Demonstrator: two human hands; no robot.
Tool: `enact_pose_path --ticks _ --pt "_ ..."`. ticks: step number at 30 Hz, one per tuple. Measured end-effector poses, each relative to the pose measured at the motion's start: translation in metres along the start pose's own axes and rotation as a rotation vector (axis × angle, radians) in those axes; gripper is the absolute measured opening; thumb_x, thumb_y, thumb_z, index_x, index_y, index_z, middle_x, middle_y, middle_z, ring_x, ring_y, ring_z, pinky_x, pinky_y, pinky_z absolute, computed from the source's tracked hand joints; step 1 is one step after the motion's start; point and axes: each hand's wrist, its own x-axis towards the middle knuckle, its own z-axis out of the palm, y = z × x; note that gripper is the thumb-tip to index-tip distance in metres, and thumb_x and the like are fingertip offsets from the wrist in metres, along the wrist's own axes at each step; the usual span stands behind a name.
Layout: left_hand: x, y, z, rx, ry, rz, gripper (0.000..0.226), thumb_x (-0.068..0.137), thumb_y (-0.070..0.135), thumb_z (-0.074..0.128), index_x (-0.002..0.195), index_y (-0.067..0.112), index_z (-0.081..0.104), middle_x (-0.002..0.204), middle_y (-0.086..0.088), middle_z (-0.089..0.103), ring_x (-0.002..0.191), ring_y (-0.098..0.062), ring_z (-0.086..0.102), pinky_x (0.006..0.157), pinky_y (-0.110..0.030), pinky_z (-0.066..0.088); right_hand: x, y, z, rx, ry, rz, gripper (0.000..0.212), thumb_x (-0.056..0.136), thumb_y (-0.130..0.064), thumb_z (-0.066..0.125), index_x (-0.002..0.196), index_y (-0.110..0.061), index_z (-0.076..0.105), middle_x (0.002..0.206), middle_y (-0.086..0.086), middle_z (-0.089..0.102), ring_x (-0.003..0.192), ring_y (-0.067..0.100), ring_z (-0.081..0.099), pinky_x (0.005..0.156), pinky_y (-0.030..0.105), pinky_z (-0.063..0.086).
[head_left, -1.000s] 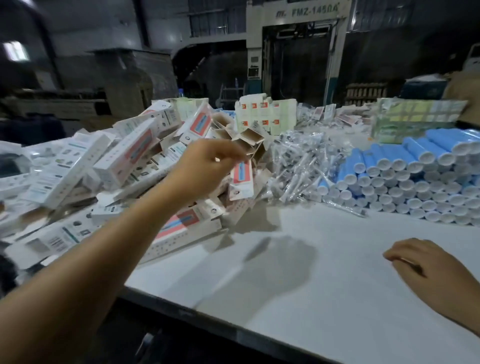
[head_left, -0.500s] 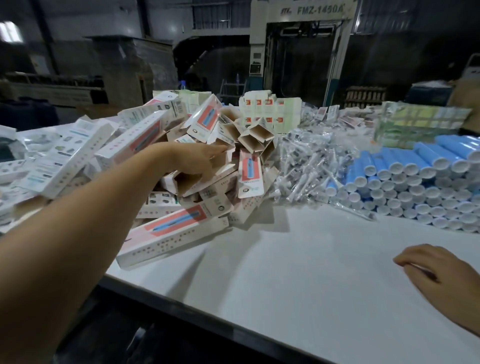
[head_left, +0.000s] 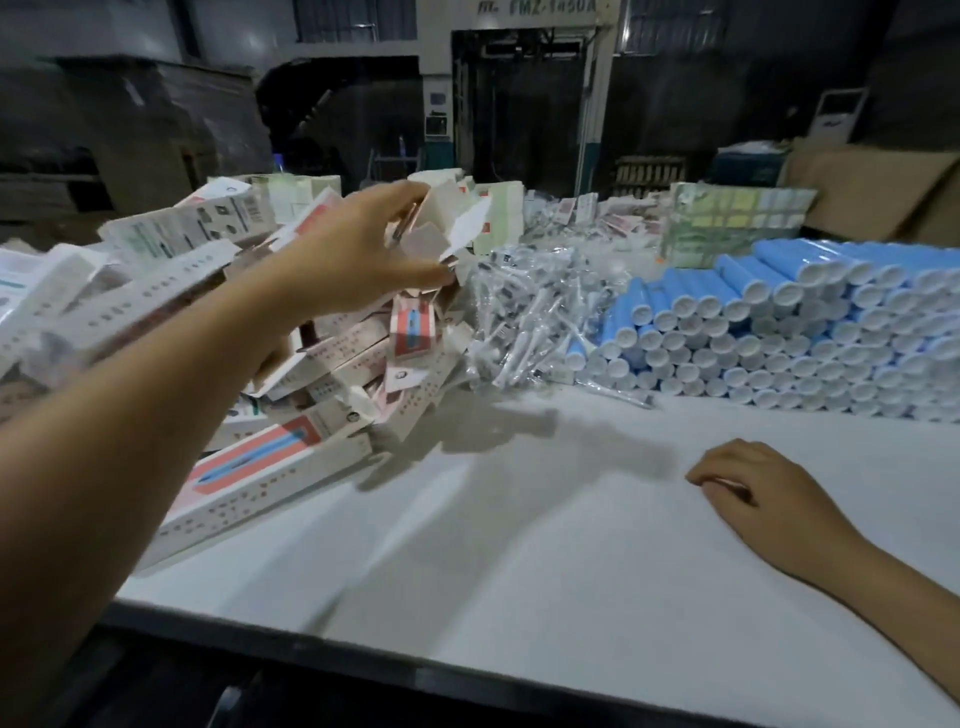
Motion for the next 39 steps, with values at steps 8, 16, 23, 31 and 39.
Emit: enact_pose_path --ticks 8,16,23,31,39 --pt "-0.031 0.09 0.127 0.388 -0.166 0.342 0.09 0.068 0.08 0.043 0.143 0.031 0.032 0.117 0.0 0.047 0.1 -0.024 0.05 0.076 -0.032 0.036 0.005 0.004 -0.001 0.066 -0.004 0.036 0.02 0.088 -0.004 0.058 0.091 -0.016 0.073 0.081 -0.019 0.053 0.086 0.007 0.049 0.071 0.003 0.031" --pt "-0.059 0.097 0.224 0.518 -0.311 0.359 0.082 0.081 0.078 0.035 0.143 0.025 0.026 0.124 0.002 0.049 0.112 -0.024 0.047 0.084 -0.036 0.033 0.018 0.024 0.001 0.985 0.393 0.54 0.031 0.084 0.017 0.045 0.084 -0.004 0.067 0.076 0.01 0.064 0.069 0.02 0.058 0.065 0.023 0.049" --pt "-0.062 0.092 0.232 0.557 -0.273 0.318 0.092 0.077 0.08 0.013 0.147 0.022 0.02 0.126 0.002 0.048 0.113 -0.025 0.047 0.085 -0.036 0.032 0.044 0.02 -0.045 0.609 0.461 0.462 0.018 0.089 -0.005 0.056 0.083 -0.018 0.067 0.072 -0.003 0.064 0.06 0.008 0.058 0.054 0.023 0.046" --pt "-0.06 0.088 0.234 0.526 -0.289 0.306 0.092 0.073 0.078 0.001 0.143 0.022 0.022 0.12 0.004 0.049 0.108 -0.024 0.047 0.083 -0.037 0.032 0.182 0.019 -0.134 -0.182 0.492 0.287 0.025 0.089 -0.002 0.044 0.11 -0.002 0.059 0.119 0.018 0.054 0.104 0.034 0.053 0.083 0.038 0.045" --pt "-0.057 0.087 0.235 0.515 -0.3 0.319 0.09 0.077 0.078 0.009 0.144 0.02 0.025 0.119 0.003 0.05 0.107 -0.026 0.048 0.082 -0.037 0.032 0.243 0.027 -0.122 -0.808 -0.122 0.444 0.032 0.093 -0.011 0.04 0.121 -0.004 0.054 0.125 0.015 0.054 0.109 0.033 0.055 0.08 0.04 0.046"
